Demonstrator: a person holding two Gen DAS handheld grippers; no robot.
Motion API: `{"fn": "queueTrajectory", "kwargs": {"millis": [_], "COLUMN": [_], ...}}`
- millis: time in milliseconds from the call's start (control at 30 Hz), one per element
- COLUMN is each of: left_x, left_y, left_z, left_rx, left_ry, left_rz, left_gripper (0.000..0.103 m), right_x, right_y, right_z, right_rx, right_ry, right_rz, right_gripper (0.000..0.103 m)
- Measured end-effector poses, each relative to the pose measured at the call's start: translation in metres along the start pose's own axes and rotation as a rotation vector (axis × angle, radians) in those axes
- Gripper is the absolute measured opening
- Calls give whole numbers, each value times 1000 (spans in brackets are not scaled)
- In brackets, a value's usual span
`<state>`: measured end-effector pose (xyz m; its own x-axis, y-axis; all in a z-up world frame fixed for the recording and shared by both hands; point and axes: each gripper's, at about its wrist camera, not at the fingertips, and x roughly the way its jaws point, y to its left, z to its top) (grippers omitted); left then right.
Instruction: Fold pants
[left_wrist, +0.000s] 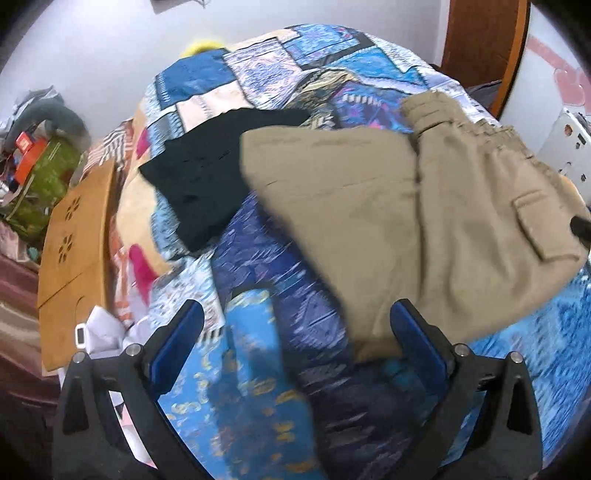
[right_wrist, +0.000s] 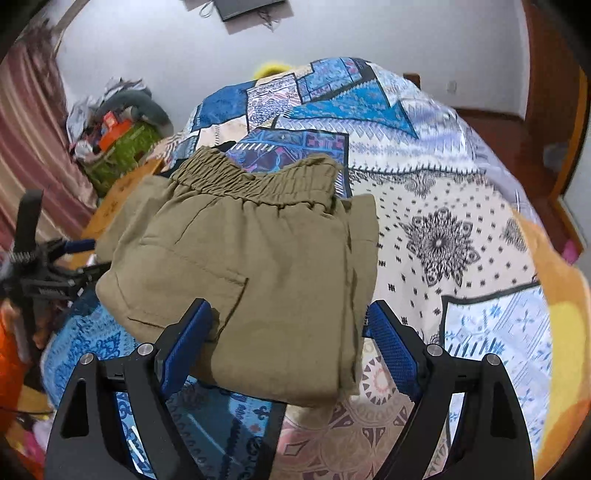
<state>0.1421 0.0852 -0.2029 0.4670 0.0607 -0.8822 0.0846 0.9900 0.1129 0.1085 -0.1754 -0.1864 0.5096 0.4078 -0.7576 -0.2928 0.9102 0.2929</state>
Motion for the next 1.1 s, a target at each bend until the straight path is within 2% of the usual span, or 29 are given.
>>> {"fn": "queueTrajectory", "kwargs": {"millis": [100, 133, 200, 267, 433, 500, 533, 600, 633, 700, 767, 900, 1000, 1100], "left_x": [1, 2, 2, -6, -51, -60, -65, -66, -63, -54, -42, -16, 9, 7], "left_y": [16, 22, 29, 34, 25, 13, 3, -13, -23, -36, -52, -77, -86, -76], "left_z": [-6, -8, -9, -6, 17, 31, 38, 51, 58, 68, 75, 76, 69, 65], "left_rx": [-22, -23, -22, -51, -109, -95, -78, -36, -14, 6, 32, 103, 138, 101], "left_ry": [12, 19, 30, 15, -172, -226, -254, -276, -265, -237, -207, -138, -77, -85], "left_rz": [24, 59, 89, 69, -48, -72, -91, -126, -149, -206, -253, -283, -216, -217], "left_gripper": [103, 101, 90, 89, 89, 88, 85, 55, 48, 31, 28, 27, 28, 29], "right_x": [-6, -8, -13, -17, -32, -34, -32, -27, -23, -12, 2, 30, 43, 39], "right_y": [0, -1, -2, -3, 2, 8, 10, 17, 21, 29, 36, 42, 37, 20], "right_z": [-2, -2, -2, 0, 16, 25, 29, 37, 40, 44, 48, 47, 43, 39], "right_rx": [-8, -12, -24, -33, -64, -78, -84, -99, -111, -137, -166, -219, -236, -209], "right_ry": [-16, -22, -29, -50, -117, -131, -133, -131, -126, -105, -73, 13, 56, 56], "right_rz": [-20, -30, -45, -66, -53, -30, -16, 13, 28, 47, 59, 48, 13, -20], "right_gripper": [78, 76, 74, 74, 73, 65, 63, 51, 47, 33, 29, 27, 26, 21]}}
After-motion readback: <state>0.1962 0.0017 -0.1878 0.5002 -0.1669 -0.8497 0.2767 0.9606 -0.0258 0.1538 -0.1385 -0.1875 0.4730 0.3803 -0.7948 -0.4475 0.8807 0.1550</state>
